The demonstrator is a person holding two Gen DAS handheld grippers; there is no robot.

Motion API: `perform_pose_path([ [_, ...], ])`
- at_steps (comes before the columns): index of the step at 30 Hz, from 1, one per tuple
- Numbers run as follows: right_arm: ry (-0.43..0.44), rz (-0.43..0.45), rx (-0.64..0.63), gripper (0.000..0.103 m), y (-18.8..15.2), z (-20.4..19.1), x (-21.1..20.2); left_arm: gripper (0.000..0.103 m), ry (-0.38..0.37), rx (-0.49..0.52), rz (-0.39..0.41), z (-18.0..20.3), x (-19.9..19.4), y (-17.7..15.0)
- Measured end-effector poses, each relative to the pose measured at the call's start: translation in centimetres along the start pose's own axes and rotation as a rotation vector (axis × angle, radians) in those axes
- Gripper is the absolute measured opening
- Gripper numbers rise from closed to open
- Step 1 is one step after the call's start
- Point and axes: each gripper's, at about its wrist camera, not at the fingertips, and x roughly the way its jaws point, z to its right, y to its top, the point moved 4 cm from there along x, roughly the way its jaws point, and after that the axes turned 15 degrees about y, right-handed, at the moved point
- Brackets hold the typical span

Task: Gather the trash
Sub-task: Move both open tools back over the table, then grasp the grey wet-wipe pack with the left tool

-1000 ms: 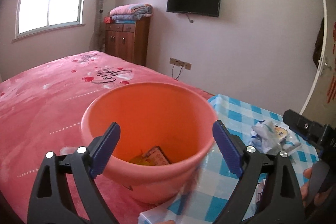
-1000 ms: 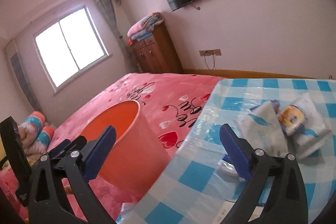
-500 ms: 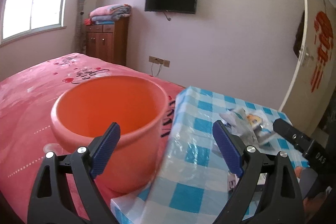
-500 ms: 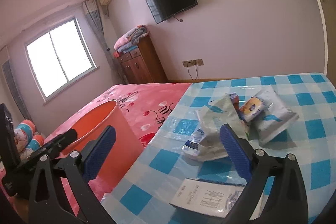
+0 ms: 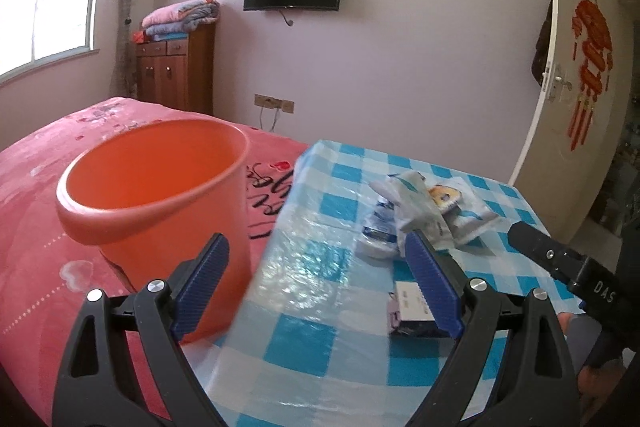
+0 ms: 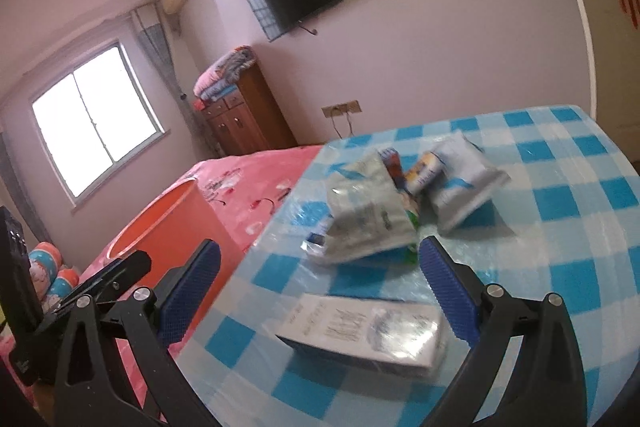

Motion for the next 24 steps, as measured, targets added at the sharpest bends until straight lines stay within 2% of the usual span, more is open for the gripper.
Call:
perform_pose_path([
  [12, -0.126, -0.023, 0.063, 0.098, -1.1, 4.5, -2.9, 0.090, -0.036, 0.032, -0.094, 2.3, 0.6, -2.3],
  [19, -0.230, -0.008, 0.024, 0.098, -1.2, 7.2, -4.4, 0.090, -0.079, 0.057, -0.158, 5.1, 1.7, -2.0],
  [24, -0.243, -0.007, 0.080, 0.098, -1.1, 10.4, -4.8, 0.090, -0.095, 0.043, -0.216, 8.2, 3.6, -0.9],
])
